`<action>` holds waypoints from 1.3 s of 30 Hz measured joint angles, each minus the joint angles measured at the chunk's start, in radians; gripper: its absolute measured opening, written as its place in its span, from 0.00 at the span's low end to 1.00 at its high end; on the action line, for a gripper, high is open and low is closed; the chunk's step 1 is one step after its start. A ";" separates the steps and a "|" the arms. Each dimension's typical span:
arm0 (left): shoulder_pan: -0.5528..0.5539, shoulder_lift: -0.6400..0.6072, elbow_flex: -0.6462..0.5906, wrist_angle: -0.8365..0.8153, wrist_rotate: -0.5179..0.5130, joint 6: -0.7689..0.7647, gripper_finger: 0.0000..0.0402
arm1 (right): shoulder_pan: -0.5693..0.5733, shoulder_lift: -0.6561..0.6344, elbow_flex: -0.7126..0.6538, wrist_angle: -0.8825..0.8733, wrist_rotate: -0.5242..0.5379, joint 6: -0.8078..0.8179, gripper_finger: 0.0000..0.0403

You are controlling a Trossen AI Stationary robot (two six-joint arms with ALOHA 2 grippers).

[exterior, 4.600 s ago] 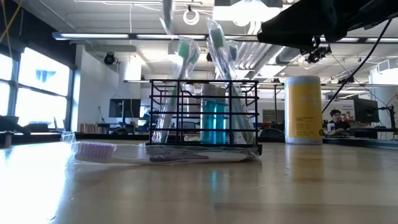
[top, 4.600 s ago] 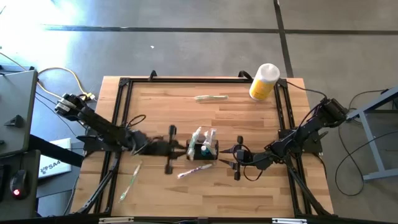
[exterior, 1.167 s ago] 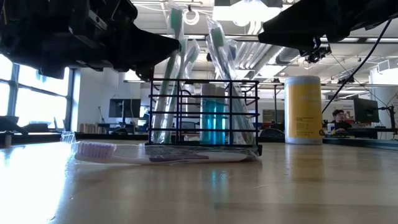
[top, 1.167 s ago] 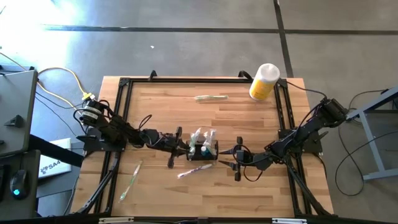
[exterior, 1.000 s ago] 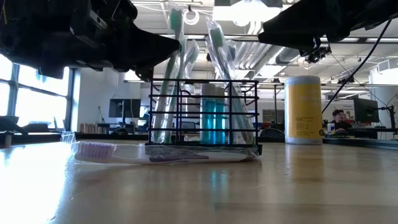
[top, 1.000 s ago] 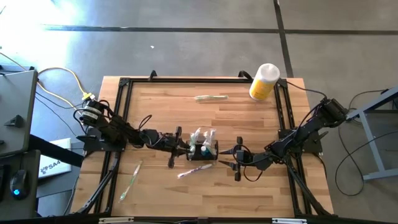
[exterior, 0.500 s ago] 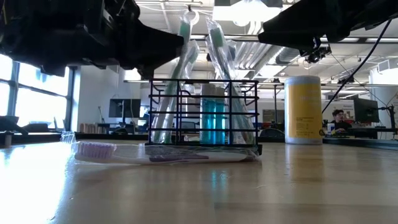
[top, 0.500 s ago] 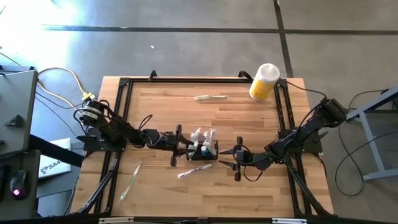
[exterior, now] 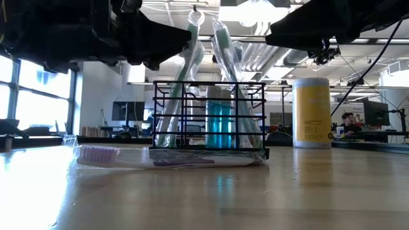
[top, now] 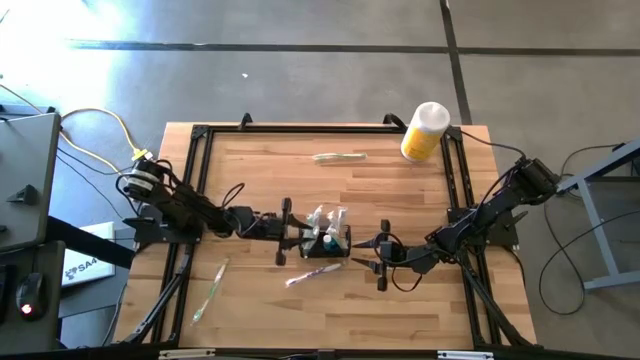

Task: Pick & Place toothbrushing station
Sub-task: Put the green toothbrush into the black wire organizer

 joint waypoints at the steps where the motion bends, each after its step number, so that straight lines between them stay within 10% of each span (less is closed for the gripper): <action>1: 0.000 -0.008 0.000 0.000 -0.016 0.014 0.30 | 0.000 0.000 0.000 0.000 0.000 0.000 0.36; 27: 0.000 -0.714 0.000 -0.747 -0.051 -0.029 0.30 | 0.000 0.000 0.000 -0.009 0.000 0.003 0.36; 39: 0.000 -0.790 0.000 -0.854 0.012 -0.008 0.33 | 0.000 0.000 0.000 -0.008 0.000 0.004 0.36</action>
